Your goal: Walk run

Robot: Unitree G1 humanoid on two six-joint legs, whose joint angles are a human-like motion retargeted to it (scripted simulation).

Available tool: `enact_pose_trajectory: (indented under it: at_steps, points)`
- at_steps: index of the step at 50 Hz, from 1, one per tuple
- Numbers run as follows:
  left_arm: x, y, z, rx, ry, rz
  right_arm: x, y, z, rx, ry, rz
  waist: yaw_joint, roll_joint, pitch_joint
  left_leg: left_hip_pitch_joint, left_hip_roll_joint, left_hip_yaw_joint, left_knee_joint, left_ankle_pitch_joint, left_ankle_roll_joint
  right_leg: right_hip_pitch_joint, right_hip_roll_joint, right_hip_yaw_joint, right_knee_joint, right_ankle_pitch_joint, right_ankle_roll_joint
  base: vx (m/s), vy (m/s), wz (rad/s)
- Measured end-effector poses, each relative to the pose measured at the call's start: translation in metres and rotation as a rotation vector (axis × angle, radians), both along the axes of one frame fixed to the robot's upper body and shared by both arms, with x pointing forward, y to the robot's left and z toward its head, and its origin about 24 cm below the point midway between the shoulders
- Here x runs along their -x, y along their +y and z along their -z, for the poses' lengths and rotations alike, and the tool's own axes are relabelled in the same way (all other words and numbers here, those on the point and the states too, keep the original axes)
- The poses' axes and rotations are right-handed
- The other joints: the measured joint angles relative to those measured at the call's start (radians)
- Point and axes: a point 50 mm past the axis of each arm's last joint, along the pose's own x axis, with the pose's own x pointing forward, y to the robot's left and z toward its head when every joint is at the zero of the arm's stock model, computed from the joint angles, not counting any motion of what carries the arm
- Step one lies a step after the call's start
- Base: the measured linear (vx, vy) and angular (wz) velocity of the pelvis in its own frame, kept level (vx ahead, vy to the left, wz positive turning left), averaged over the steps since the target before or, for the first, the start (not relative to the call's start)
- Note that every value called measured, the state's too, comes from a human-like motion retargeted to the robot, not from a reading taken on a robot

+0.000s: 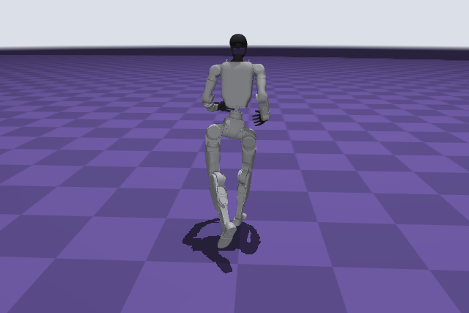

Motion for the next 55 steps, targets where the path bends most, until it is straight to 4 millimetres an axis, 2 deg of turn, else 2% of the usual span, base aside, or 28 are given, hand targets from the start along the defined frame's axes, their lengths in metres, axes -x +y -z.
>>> enact_pose_trajectory:
  at_steps: [2,4,7,10,13,14,15,17,18,19,20,22,25,28,30,32,34,36,38,40,42,44,47,48,50,52,53,55]
  points:
    - [0.006,0.014,0.016,-0.032,0.058,-0.063,-0.03,0.019,-0.01,-0.062,-0.072,-0.045,0.041,-0.032,-0.012,-0.071,0.027,0.132,0.191,-0.099,0.036,-0.017,0.012,0.06,0.207,-0.232,-0.104,1.68,-0.19,-0.72]
    - [0.024,0.022,0.043,-0.044,0.183,-0.103,-0.045,0.036,-0.02,-0.108,-0.127,-0.101,0.098,-0.054,0.0,-0.162,0.028,0.145,0.381,-0.202,0.117,0.037,-0.049,0.136,0.328,-0.326,-0.036,2.53,-0.21,-0.12]
    - [0.06,0.015,0.079,0.01,0.371,-0.116,-0.058,0.057,-0.031,-0.11,-0.155,-0.201,0.293,-0.086,-0.013,-0.384,0.072,0.134,0.497,-0.33,0.126,0.245,-0.054,0.057,0.243,-0.39,0.006,2.09,-0.22,-0.25]
    - [0.082,0.016,0.085,0.149,0.398,-0.23,-0.067,0.058,-0.043,0.041,-0.174,-0.283,0.459,-0.025,-0.005,-0.565,0.144,0.051,0.352,-0.405,0.052,0.525,0.13,-0.032,-0.047,-0.151,0.058,1.82,-0.25,-0.75]
    - [0.084,0.034,0.073,0.118,0.32,-0.302,-0.067,0.064,-0.04,0.042,-0.121,-0.252,0.59,-0.033,0.034,-0.633,0.091,-0.037,-0.002,-0.427,-0.001,0.681,0.187,-0.012,-0.154,0.271,0.104,1.73,-0.36,-1.11]
    - [0.08,0.037,0.068,0.102,0.294,-0.303,-0.065,0.066,-0.037,0.007,-0.098,-0.251,0.624,-0.04,0.044,-0.642,0.081,-0.076,-0.101,-0.431,-0.027,0.718,0.191,-0.021,-0.159,0.362,0.112,2.0,-0.36,-0.74]
    - [0.076,0.038,0.064,0.088,0.27,-0.297,-0.063,0.069,-0.033,-0.034,-0.071,-0.252,0.656,-0.049,0.054,-0.649,0.076,-0.119,-0.187,-0.431,-0.057,0.752,0.192,-0.027,-0.154,0.427,0.12,1.82,-0.37,-0.07]
    - [0.056,0.031,0.056,0.068,0.222,-0.232,-0.06,0.062,-0.022,-0.068,-0.012,-0.238,0.65,-0.031,0.057,-0.659,0.109,-0.155,-0.207,-0.384,-0.063,0.779,0.238,-0.089,-0.044,0.449,0.067,1.3,-0.4,0.67]
    - [0.046,0.027,0.05,0.058,0.194,-0.194,-0.057,0.053,-0.015,-0.052,0.016,-0.208,0.651,-0.001,0.065,-0.655,0.131,-0.157,-0.167,-0.296,-0.013,0.774,0.278,-0.086,0.049,0.439,0.046,1.53,-0.39,0.93]
    - [0.035,0.02,0.044,0.049,0.165,-0.143,-0.052,0.042,-0.007,-0.018,0.044,-0.158,0.636,0.01,0.069,-0.66,0.141,-0.151,-0.059,-0.362,0.06,0.738,0.281,-0.104,0.171,0.417,0.034,1.98,-0.39,1.17]
    - [0.025,0.011,0.038,0.039,0.137,-0.087,-0.046,0.03,0.001,0.025,0.072,-0.099,0.613,0.011,0.071,-0.669,0.147,-0.142,0.082,-0.505,0.144,0.686,0.266,-0.131,0.308,0.389,0.028,2.58,-0.45,0.86]
    - [0.015,0.002,0.036,0.037,0.141,-0.026,-0.016,0.024,0.027,0.054,0.189,-0.021,0.567,0.039,0.072,-0.636,0.156,-0.266,0.228,-0.611,0.082,0.562,0.242,-0.091,0.573,0.259,0.01,2.33,-0.36,0.02]
    - [0.005,-0.018,0.036,0.113,0.183,0.046,0.027,0.031,0.049,-0.048,0.363,-0.012,0.363,0.068,-0.002,-0.461,0.15,-0.219,0.173,-0.71,0.091,0.28,0.115,-0.098,0.786,0.074,0.008,1.77,-0.17,0.12]
    - [-0.006,-0.012,0.014,0.056,0.093,0.099,0.029,0.008,0.035,-0.055,0.269,0.002,0.176,0.077,-0.033,-0.258,0.071,-0.173,-0.044,-0.517,0.049,0.074,0.007,-0.151,0.633,-0.069,-0.037,1.46,-0.25,0.55]
    - [-0.006,-0.016,0.006,0.029,0.048,0.112,0.03,-0.008,0.024,-0.011,0.187,0.049,0.073,0.098,-0.024,-0.135,0.073,-0.157,-0.126,-0.264,-0.011,0.02,0.009,-0.203,0.383,-0.087,-0.022,1.63,-0.36,1.3]
    - [-0.005,-0.017,0.001,0.043,0.029,0.077,0.022,-0.01,0.015,-0.003,0.121,0.076,-0.017,0.098,-0.009,-0.056,0.089,-0.067,-0.135,-0.018,-0.044,0.006,0.019,-0.168,0.126,-0.101,0.038,0.88,-0.12,0.97]
    - [-0.006,-0.007,-0.003,0.063,0.023,0.016,0.0,0.004,0.009,-0.056,0.063,0.05,-0.051,0.042,0.014,-0.008,0.043,-0.018,-0.065,0.062,-0.031,0.005,0.012,-0.033,0.016,-0.088,0.038,-0.12,0.26,-0.27]
    - [-0.005,0.009,0.002,0.042,0.045,-0.046,-0.029,0.025,0.0,-0.129,0.007,-0.021,-0.063,-0.019,0.034,-0.003,0.046,0.075,0.08,-0.006,0.009,0.001,0.0,0.137,0.072,-0.068,-0.018,0.38,0.08,-0.35]
    - [0.008,0.021,0.027,-0.01,0.137,-0.101,-0.048,0.039,-0.003,-0.172,0.01,-0.064,-0.013,-0.059,0.017,-0.033,0.079,0.188,0.225,-0.1,0.062,-0.006,-0.039,0.153,0.295,-0.229,-0.077,1.71,-0.46,-0.1]
    - [0.036,0.032,0.059,-0.102,0.283,-0.089,-0.054,0.048,0.004,-0.247,0.078,-0.026,0.105,-0.108,0.019,-0.133,0.059,0.142,0.382,-0.197,0.095,0.067,-0.103,0.177,0.409,-0.366,-0.042,2.84,-0.75,-0.36]
    - [0.065,0.038,0.08,-0.166,0.392,-0.068,-0.063,0.055,-0.002,-0.366,0.112,-0.033,0.283,-0.146,0.014,-0.33,0.009,0.059,0.448,-0.291,0.061,0.177,-0.066,0.213,0.363,-0.422,0.002,2.48,-0.54,-0.28]
    - [0.081,0.046,0.088,-0.175,0.434,-0.109,-0.073,0.046,-0.013,-0.419,0.102,-0.026,0.414,-0.098,0.012,-0.481,0.051,-0.024,0.411,-0.366,0.032,0.362,0.035,0.097,0.192,-0.357,0.009,1.74,-0.3,0.09]
    - [0.087,0.071,0.082,-0.161,0.401,-0.265,-0.079,0.039,-0.03,-0.343,0.028,-0.032,0.547,-0.049,0.022,-0.58,0.111,-0.027,0.166,-0.416,0.004,0.635,0.184,0.013,-0.061,-0.041,0.046,1.41,-0.35,-0.68]
    - [0.087,0.078,0.078,-0.162,0.377,-0.305,-0.079,0.039,-0.032,-0.329,0.011,-0.014,0.578,-0.046,0.03,-0.595,0.104,-0.026,0.055,-0.413,-0.011,0.687,0.214,0.029,-0.102,0.11,0.067,1.71,-0.43,-0.78]
    - [0.08,0.086,0.069,-0.153,0.327,-0.355,-0.079,0.044,-0.035,-0.325,-0.012,-0.023,0.641,-0.035,0.052,-0.616,0.087,-0.092,-0.146,-0.382,-0.113,0.772,0.241,-0.013,-0.129,0.347,0.108,1.69,-0.44,-0.64]
    - [0.062,0.079,0.062,-0.1,0.276,-0.352,-0.077,0.047,-0.03,-0.349,0.014,-0.055,0.656,-0.003,0.062,-0.633,0.14,-0.07,-0.206,-0.308,-0.125,0.785,0.282,-0.029,-0.031,0.418,0.094,0.02,-0.33,-0.02]
    - [0.05,0.074,0.059,-0.052,0.256,-0.347,-0.075,0.047,-0.025,-0.364,0.044,-0.067,0.663,0.03,0.072,-0.644,0.16,-0.104,-0.184,-0.25,-0.085,0.773,0.305,-0.064,0.062,0.417,0.065,-0.33,-0.28,0.24]
    - [0.032,0.05,0.06,0.059,0.239,-0.314,-0.067,0.041,-0.009,-0.36,0.116,-0.046,0.621,0.046,0.079,-0.683,0.137,-0.171,0.048,-0.447,0.114,0.688,0.269,-0.148,0.313,0.36,0.025,-0.06,-0.24,0.52]
